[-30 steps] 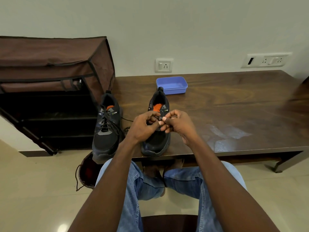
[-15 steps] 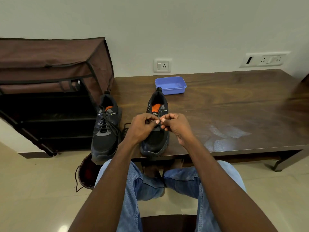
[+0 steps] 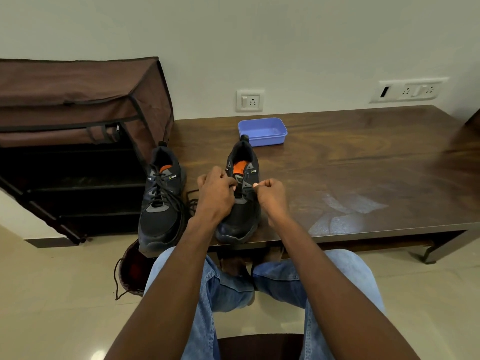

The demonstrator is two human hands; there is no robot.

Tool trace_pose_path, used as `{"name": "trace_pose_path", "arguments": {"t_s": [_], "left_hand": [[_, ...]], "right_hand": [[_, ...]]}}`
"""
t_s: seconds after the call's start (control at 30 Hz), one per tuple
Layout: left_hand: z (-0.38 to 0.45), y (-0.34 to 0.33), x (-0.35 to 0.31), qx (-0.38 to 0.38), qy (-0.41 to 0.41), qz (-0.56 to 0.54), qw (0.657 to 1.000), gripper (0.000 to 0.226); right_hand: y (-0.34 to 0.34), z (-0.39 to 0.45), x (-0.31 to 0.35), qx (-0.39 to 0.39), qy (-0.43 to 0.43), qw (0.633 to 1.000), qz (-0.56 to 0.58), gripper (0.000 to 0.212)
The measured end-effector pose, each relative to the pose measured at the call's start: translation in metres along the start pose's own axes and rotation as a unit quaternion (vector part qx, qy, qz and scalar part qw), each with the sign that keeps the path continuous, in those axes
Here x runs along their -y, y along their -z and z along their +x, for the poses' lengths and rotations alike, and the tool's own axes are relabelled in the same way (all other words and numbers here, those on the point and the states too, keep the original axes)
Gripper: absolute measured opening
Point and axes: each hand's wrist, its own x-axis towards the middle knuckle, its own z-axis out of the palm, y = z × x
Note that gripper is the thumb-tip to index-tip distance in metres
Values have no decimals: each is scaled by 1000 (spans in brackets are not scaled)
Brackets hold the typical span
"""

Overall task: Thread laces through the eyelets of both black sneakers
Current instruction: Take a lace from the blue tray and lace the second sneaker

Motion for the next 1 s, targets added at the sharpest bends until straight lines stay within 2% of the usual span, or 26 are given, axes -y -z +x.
{"name": "trace_pose_path", "arguments": {"t_s": [0.1,0.27,0.4,0.53,0.67,0.7,0.83,0.93,1.0], "left_hand": [[1,-6,-2,8,-15,10,1000,20],[7,-10,-1,45,71,-95,992,12],[9,-13,-1,92,105,-150,979,6],[11,-13,0,110,143,-220,959,15],[14,-24,3,102,201,-317,921,16],[16,-30,5,94,209,-330,916,19],[26,-56,16,93,253,-351,897,55],[29,-74,27,95,257,-398,876,39],[30,-78,32,100,256,-421,864,67]], "right_hand": [[-1,2,0,3,-15,1000,-7,21],[-3,2,-2,14,-25,999,-42,22],[-5,1,-4,25,-16,997,-72,21],[-5,3,-6,13,-10,996,-83,23],[-6,5,-8,16,13,992,-121,13],[-6,5,-8,16,17,991,-131,12],[-6,6,-8,14,29,986,-162,11],[-6,6,-8,14,39,985,-170,12],[-5,6,-8,13,43,985,-169,12]]}}
